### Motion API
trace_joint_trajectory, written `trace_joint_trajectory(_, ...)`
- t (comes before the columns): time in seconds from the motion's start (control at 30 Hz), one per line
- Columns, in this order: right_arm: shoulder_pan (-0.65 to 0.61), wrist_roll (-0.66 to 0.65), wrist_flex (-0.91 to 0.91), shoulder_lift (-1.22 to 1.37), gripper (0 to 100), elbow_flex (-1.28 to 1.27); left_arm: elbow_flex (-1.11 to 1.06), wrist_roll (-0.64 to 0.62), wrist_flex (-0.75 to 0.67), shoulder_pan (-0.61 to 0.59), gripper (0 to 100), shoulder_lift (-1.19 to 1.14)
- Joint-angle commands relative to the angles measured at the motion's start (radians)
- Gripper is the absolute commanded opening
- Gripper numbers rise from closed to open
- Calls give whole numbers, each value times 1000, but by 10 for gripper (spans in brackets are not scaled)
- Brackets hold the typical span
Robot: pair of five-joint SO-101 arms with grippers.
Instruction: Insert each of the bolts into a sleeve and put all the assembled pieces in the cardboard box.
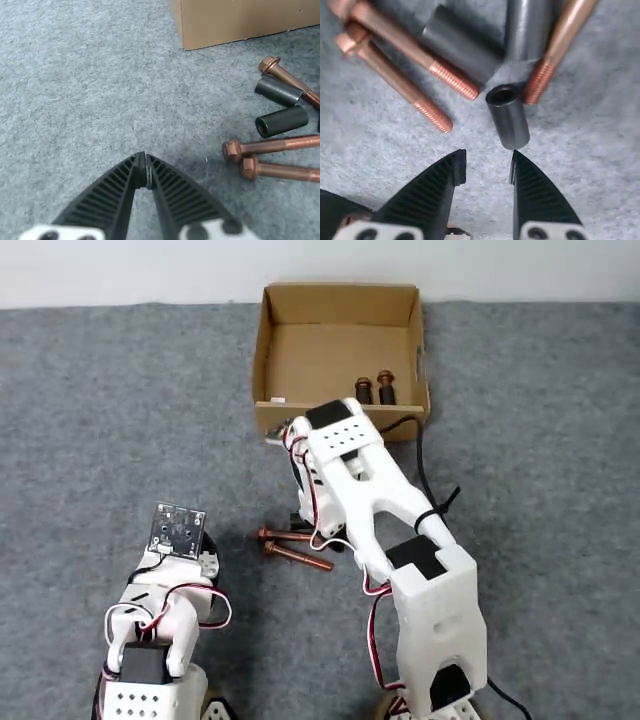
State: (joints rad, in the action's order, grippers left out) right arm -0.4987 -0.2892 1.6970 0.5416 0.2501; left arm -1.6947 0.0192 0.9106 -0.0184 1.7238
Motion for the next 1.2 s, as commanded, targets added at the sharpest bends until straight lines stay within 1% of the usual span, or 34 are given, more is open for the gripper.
trace_joint_trajectory(0.0, 4, -15, -99, -56, 140, -34, 5, -5, -23, -5, 5, 2)
trace_joint_trajectory(0.17, 7, -15, -166, -54, 140, -46, 5, -5, -23, -5, 5, 2)
trace_joint_trajectory(0.47, 30, -11, -156, 87, 137, -46, 5, -5, -23, -5, 5, 2)
trace_joint_trajectory(0.53, 25, -9, -140, 105, 93, -46, 5, -5, -23, -5, 5, 2)
trace_joint_trajectory(0.6, 24, -8, -130, 113, 9, -46, 5, -5, -23, -5, 5, 2)
trace_joint_trajectory(0.67, 28, 14, -105, 102, 23, -43, 5, -5, -23, -5, 5, 2)
trace_joint_trajectory(0.73, 28, 58, -82, 71, 6, -41, 5, -5, -21, -5, 5, 2)
trace_joint_trajectory(0.87, 24, 138, -15, -38, 8, -41, 5, -5, -20, -5, 5, 2)
trace_joint_trajectory(1.07, 28, 252, 84, -252, 8, -46, 5, -5, -3, -3, 5, 0)
trace_joint_trajectory(1.17, 28, 324, 91, -380, 8, -46, 5, -6, 15, 26, 6, 5)
